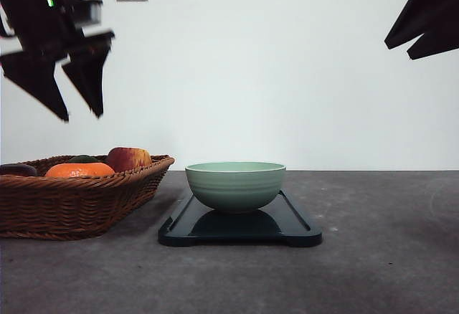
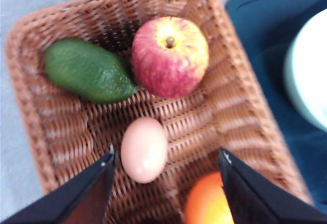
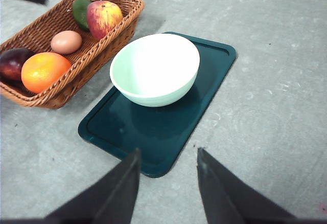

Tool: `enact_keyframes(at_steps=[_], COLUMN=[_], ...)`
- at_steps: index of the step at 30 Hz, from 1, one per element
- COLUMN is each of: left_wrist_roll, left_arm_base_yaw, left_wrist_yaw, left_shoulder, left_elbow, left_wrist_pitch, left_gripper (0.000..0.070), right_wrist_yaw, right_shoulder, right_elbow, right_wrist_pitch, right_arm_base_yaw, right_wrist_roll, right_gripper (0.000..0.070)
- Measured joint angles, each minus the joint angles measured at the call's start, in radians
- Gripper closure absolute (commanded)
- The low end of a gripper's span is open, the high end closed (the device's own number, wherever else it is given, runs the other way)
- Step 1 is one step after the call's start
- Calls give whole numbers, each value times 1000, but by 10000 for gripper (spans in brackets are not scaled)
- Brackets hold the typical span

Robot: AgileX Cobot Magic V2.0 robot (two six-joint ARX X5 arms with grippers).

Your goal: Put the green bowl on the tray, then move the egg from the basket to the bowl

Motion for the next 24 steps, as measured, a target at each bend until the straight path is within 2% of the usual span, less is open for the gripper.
enact_keyframes(at_steps=[6,16,24], left_wrist_roll=[72,86,91], left_arm_base_yaw=[0,0,1], left_wrist_yaw=[-5,-7,-53], left_shoulder=[86,179,224], left_elbow=[0,0,0], left_wrist_pitch=[-5,22,38], left_gripper=[295,297,298], right_wrist_yaw=[0,2,2], right_shoulder=[0,0,0], right_elbow=[0,0,0], right_wrist_pitch=[0,0,0], right_arm_base_yaw=[0,0,0], right_wrist_roll=[0,0,0], right_gripper=[491,491,491])
